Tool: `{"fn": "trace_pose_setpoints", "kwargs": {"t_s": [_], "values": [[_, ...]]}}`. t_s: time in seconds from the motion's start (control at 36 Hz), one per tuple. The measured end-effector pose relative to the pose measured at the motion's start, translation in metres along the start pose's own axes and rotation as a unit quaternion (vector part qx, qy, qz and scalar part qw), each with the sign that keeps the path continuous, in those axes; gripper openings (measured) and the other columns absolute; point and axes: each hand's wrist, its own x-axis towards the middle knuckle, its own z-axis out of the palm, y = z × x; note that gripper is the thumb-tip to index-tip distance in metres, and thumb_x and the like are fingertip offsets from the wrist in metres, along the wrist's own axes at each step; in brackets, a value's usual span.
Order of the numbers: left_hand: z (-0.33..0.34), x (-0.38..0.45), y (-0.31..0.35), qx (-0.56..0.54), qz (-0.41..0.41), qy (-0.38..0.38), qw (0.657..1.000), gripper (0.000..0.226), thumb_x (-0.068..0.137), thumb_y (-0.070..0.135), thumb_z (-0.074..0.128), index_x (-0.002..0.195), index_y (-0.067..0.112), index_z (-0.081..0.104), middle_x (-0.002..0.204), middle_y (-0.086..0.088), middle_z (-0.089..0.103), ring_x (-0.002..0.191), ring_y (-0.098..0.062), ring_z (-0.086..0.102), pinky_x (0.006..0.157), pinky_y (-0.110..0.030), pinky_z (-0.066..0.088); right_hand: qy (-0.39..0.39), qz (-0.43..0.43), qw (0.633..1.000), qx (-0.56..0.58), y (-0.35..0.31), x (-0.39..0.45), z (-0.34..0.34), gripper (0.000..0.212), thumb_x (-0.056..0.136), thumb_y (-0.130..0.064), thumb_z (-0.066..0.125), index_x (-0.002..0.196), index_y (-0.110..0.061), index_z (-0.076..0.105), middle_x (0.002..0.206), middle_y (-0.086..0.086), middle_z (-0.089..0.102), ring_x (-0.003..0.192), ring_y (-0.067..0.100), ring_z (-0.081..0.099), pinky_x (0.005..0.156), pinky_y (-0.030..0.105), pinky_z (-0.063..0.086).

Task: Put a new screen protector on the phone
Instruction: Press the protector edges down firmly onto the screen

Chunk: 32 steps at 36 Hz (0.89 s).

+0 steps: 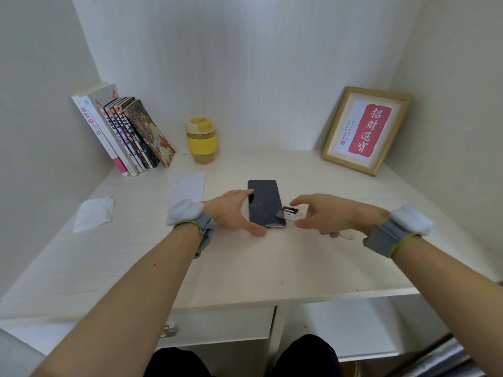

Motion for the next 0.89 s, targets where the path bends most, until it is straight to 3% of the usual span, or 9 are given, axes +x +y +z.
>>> {"fn": "trace_pose_setpoints", "kwargs": {"t_s": [0.08,0.19,0.33,0.42,0.5,0.67,0.72,0.83,0.89], "values": [[-0.001,-0.001,0.001,-0.012,0.006,-0.001,1.000,0.111,0.069,0.069,0.068,0.153,0.028,0.007,0.159,0.007,0.011,0.146,-0.016,0.012,0.118,-0.036,0.015,-0.016,0.001,0.999,0.033,0.008,0.004,-0.007,0.047,0.092,-0.034,0.059,0.137,-0.028,0.047,0.095,0.006,0.065,0.059,0.020,0.053,0.052,0.025,0.048],[-0.003,-0.002,0.003,-0.015,0.012,0.002,1.000,0.107,0.072,0.066,0.068,0.153,0.025,0.011,0.158,0.007,0.014,0.145,-0.015,0.013,0.117,-0.034,0.015,-0.040,0.002,0.999,0.021,0.013,0.012,-0.014,0.044,0.087,-0.042,0.062,0.130,-0.043,0.055,0.087,0.015,0.064,0.060,0.019,0.050,0.054,0.025,0.045],[-0.002,0.000,0.003,-0.012,0.009,0.008,1.000,0.107,0.071,0.065,0.070,0.152,0.025,0.013,0.158,0.007,0.015,0.145,-0.014,0.015,0.116,-0.033,0.016,-0.042,-0.008,0.998,-0.036,0.000,0.018,-0.011,0.042,0.090,-0.038,0.057,0.131,-0.049,0.053,0.069,-0.001,0.052,0.064,0.019,0.046,0.062,0.029,0.044],[-0.002,0.001,0.003,-0.011,0.007,0.006,1.000,0.109,0.070,0.064,0.071,0.153,0.024,0.013,0.158,0.005,0.016,0.145,-0.015,0.016,0.117,-0.033,0.017,-0.033,-0.027,0.996,-0.082,-0.012,0.020,-0.007,0.045,0.092,-0.038,0.053,0.135,-0.049,0.048,0.073,-0.016,0.048,0.083,0.016,0.050,0.077,0.028,0.042],[-0.002,0.001,0.003,-0.012,0.008,0.009,1.000,0.109,0.070,0.064,0.071,0.153,0.023,0.014,0.158,0.005,0.017,0.145,-0.015,0.016,0.117,-0.033,0.016,-0.031,-0.037,0.993,-0.108,-0.016,0.019,-0.009,0.045,0.095,-0.036,0.051,0.139,-0.047,0.046,0.086,-0.016,0.049,0.094,0.015,0.047,0.084,0.023,0.035],[-0.001,0.002,0.000,-0.019,0.003,0.008,1.000,0.110,0.068,0.067,0.071,0.152,0.026,0.013,0.158,0.006,0.016,0.145,-0.015,0.016,0.118,-0.035,0.017,-0.038,-0.021,0.993,-0.110,-0.003,0.012,-0.017,0.044,0.096,-0.033,0.052,0.138,-0.047,0.048,0.071,-0.017,0.042,0.077,0.011,0.044,0.079,0.024,0.034],[-0.001,0.002,0.000,-0.020,0.004,0.006,1.000,0.111,0.067,0.068,0.071,0.152,0.026,0.013,0.158,0.006,0.017,0.145,-0.015,0.016,0.118,-0.036,0.017,-0.038,-0.020,0.992,-0.116,-0.004,0.010,-0.016,0.045,0.096,-0.033,0.051,0.138,-0.048,0.046,0.076,-0.016,0.046,0.084,0.014,0.046,0.080,0.025,0.034],[-0.001,0.003,0.002,-0.019,0.002,0.006,1.000,0.112,0.067,0.066,0.072,0.152,0.025,0.014,0.157,0.006,0.017,0.144,-0.016,0.017,0.118,-0.036,0.018,-0.036,-0.026,0.992,-0.121,-0.013,0.012,-0.007,0.046,0.096,-0.036,0.051,0.139,-0.050,0.043,0.123,-0.002,0.056,0.106,0.018,0.049,0.091,0.025,0.037],[0.000,0.003,0.002,-0.021,0.002,0.006,1.000,0.113,0.065,0.067,0.072,0.152,0.026,0.014,0.157,0.006,0.017,0.144,-0.015,0.017,0.118,-0.037,0.018,-0.032,-0.030,0.992,-0.121,-0.015,0.013,-0.004,0.047,0.095,-0.037,0.051,0.140,-0.050,0.043,0.130,0.001,0.054,0.112,0.019,0.050,0.093,0.026,0.036]]}}
